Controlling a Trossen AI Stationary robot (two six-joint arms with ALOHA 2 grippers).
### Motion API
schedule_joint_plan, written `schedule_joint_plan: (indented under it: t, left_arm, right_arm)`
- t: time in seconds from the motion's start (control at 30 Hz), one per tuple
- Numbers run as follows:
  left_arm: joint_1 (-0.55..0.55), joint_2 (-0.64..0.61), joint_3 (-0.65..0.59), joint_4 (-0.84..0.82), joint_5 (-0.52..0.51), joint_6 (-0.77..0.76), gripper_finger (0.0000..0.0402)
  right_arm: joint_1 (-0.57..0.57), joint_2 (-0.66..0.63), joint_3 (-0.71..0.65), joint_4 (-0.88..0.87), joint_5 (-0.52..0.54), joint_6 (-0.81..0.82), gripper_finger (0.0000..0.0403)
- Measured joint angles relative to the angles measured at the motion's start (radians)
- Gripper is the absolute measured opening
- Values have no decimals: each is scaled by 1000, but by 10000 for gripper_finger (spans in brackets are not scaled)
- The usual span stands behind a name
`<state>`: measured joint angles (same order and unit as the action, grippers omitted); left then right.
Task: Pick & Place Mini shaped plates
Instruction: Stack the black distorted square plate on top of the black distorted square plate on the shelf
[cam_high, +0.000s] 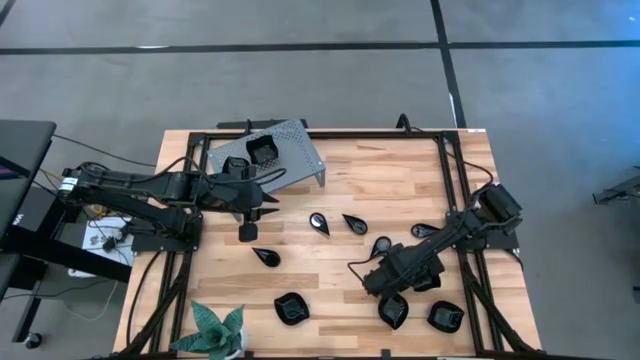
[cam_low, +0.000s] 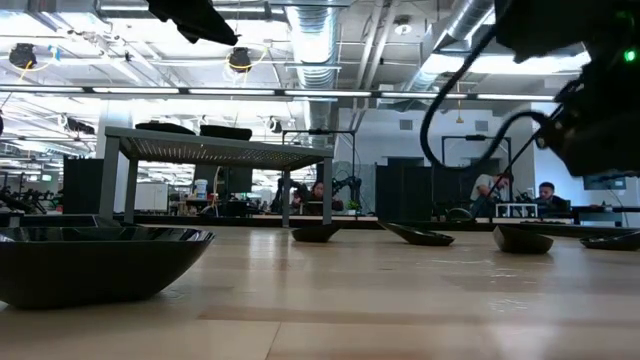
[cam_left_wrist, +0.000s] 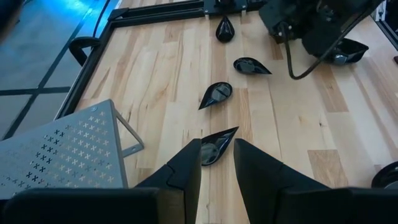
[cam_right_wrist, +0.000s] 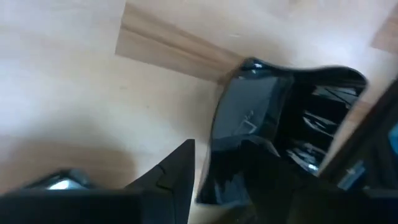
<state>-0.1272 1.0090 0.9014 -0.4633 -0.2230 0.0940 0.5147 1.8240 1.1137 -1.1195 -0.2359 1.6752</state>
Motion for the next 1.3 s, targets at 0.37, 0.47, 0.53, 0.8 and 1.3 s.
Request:
schedule_joint_plan:
  t: [0.37,0.47,0.53,0.8,1.3]
  left_arm:
    - [0,0,0,0,0,-27,97]
    - [0,0,0,0,0,-27,97]
    - [0,0,0,0,0,-27,97]
    - [0,0,0,0,0,-25,97]
    - [-16,0,0,1,1,-24,97]
  right_arm:
    - [-6,-1,-83,86,-3,-85,85]
    - [-8,1,-70,83,-2,-140,39]
    - [-13,1,-52,83,-2,-180,11]
    - [-53,1,136,-127,34,-350,3]
    - [-254,1,527,-14,629,-1340,2]
